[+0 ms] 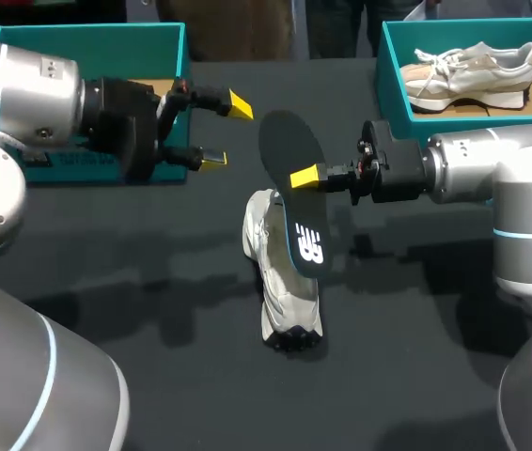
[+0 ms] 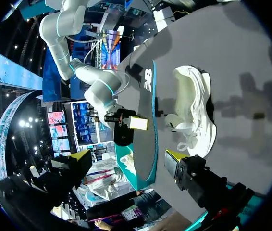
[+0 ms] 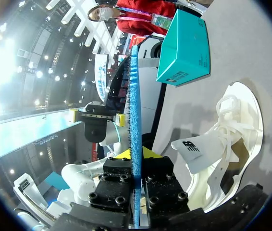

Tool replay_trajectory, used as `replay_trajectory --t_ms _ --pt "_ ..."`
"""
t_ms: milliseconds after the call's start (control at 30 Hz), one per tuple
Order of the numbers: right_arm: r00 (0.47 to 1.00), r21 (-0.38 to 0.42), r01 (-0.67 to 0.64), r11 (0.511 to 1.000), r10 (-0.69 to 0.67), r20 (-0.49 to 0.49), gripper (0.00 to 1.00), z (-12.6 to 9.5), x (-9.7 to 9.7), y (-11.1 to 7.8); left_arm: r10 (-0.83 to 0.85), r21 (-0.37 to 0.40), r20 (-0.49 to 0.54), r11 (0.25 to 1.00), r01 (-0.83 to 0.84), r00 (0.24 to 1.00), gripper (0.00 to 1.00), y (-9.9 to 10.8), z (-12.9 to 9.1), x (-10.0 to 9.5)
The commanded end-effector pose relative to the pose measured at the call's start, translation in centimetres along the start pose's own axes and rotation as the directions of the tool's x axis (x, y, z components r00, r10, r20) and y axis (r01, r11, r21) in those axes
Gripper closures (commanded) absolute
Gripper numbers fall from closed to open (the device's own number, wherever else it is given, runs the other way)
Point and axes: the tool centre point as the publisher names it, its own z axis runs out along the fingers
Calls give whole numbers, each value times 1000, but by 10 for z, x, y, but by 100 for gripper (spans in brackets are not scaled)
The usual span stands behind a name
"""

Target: Take the shoe out of the shoebox, open the shoe tongue, remove and reinsert the insole, then place the shoe into the shoebox

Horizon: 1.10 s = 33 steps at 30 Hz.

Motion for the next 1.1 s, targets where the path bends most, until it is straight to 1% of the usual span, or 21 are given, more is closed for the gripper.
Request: replay_trajectory --t_ms 33,200,267,467,600,900,967,1033,1100 --pt "1000 0 -1 1000 1 3 100 1 0 -1 3 -5 114 1000 -3 993 0 -3 1 4" --pt "1000 0 -1 1000 1 3 100 1 0 -1 3 -5 114 1000 -3 993 0 -3 1 4" --pt "1000 0 -1 1000 1 3 100 1 0 -1 -14 11 142 1000 12 990 0 -2 3 10" --pt "1000 0 -1 1000 1 3 100 1 0 -1 -45 11 180 999 44 983 0 2 7 23" --pt "1000 0 -1 1000 1 3 100 1 0 -1 -67 18 188 998 65 980 0 6 17 31" --pt "1000 0 -1 1000 1 3 100 1 0 -1 -87 27 208 996 83 974 0 3 42 42" --pt "1000 -8 -4 1000 4 8 100 1 2 0 -86 21 213 996 84 973 0 3 47 43" --pt "999 -26 -35 999 36 36 100 1 5 1 -90 18 220 996 89 971 0 4 53 44" --pt "999 -39 -40 998 41 33 100 1 6 1 -88 13 229 996 88 969 0 4 58 45"
